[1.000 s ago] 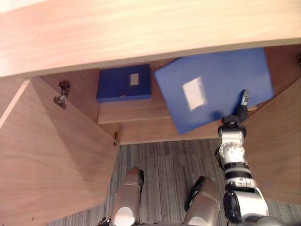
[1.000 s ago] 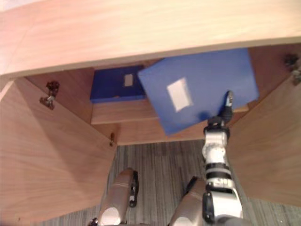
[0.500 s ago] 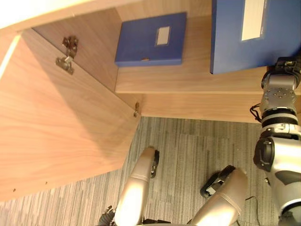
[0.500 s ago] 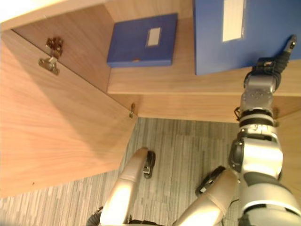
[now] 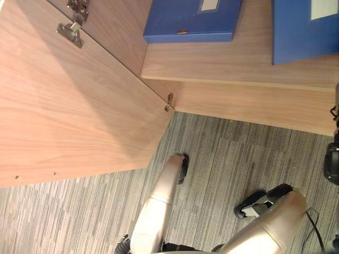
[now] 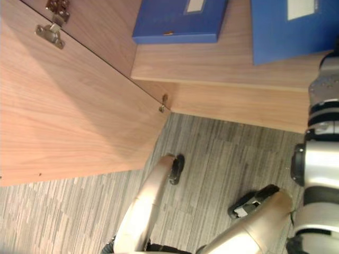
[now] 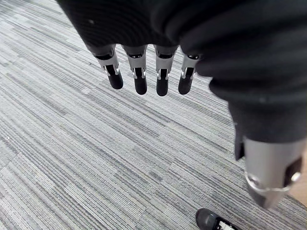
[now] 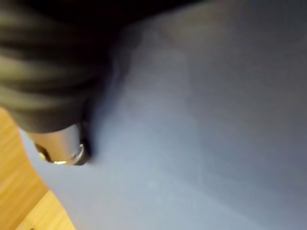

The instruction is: Walk over to the cabinet, pick up the folder, carry it to the office cabinet, place the folder inside the office cabinet, then close the office cabinet door

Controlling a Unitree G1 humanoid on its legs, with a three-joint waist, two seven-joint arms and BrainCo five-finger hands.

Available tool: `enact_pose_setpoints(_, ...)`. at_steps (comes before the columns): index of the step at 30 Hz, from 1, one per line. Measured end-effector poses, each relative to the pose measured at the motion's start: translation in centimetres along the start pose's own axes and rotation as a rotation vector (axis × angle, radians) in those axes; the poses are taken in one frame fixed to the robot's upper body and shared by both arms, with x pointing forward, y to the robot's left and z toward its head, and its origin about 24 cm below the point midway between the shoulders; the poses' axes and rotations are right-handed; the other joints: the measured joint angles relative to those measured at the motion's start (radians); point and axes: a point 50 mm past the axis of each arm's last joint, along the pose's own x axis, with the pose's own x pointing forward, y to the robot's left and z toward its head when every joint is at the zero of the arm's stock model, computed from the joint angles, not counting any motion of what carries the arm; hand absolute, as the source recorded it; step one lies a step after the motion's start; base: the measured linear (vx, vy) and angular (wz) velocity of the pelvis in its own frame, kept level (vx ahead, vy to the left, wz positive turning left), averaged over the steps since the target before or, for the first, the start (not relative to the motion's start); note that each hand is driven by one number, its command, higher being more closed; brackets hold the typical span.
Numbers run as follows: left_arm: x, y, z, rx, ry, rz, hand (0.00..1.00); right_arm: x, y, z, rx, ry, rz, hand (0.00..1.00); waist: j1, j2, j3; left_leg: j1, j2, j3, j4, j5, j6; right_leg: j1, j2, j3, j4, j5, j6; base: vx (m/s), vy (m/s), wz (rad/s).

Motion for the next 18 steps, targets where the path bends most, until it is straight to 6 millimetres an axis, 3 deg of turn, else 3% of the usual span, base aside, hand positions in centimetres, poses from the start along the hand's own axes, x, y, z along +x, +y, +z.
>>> enact_pose_setpoints(1,0.0,-0.1,-0.3,-0.005,0.01,0.001,0.0,0.1,0.1,0.4,-0.005,-0.014,0.003,1.0,0.0,0.001,0.002,0.001,0.0,0.0,-0.006,0.005,-0.003,0.0,0.0,0.0,0.001,-0.003,0.0,0.01,-0.125,0.11)
enact_pose_setpoints(2,-0.1,-0.2,-0.5,-0.013,0.022,0.003,0.0,0.1,0.2,0.5,0.0,-0.018,0.003,0.0,-0.001,0.0,0.002,0.002,0.0,0.0,-0.013,0.01,-0.007,0.0,0.0,0.0,0.001,-0.005,-0.001,0.02,-0.123,0.09)
enact_pose_setpoints(13,-0.1,0.0,-0.5,-0.063,0.02,0.033,0.0,-0.1,0.5,1.4,0.113,-0.046,0.046,0.0,-0.002,0.001,0.007,0.001,0.007,-0.003,-0.03,0.023,-0.011,0.001,0.016,-0.001,-0.005,-0.007,-0.003,0.02,-0.087,0.01)
enact_pose_setpoints(15,0.0,0.2,-0.4,-0.072,0.014,0.04,0.0,-0.2,0.8,1.3,0.03,-0.052,0.093,0.0,-0.003,0.0,0.007,0.001,0.014,-0.003,-0.028,0.023,-0.011,0.003,0.025,-0.001,-0.006,-0.007,-0.003,0.03,-0.062,-0.08)
enact_pose_setpoints(18,0.0,0.2,-0.3,-0.072,0.006,0.037,0.0,-0.5,1.5,-0.1,-0.284,-0.018,0.225,0.0,-0.007,0.0,0.008,0.002,0.025,-0.005,-0.028,0.024,-0.012,0.006,0.039,-0.004,-0.009,-0.007,-0.003,0.03,-0.088,-0.09)
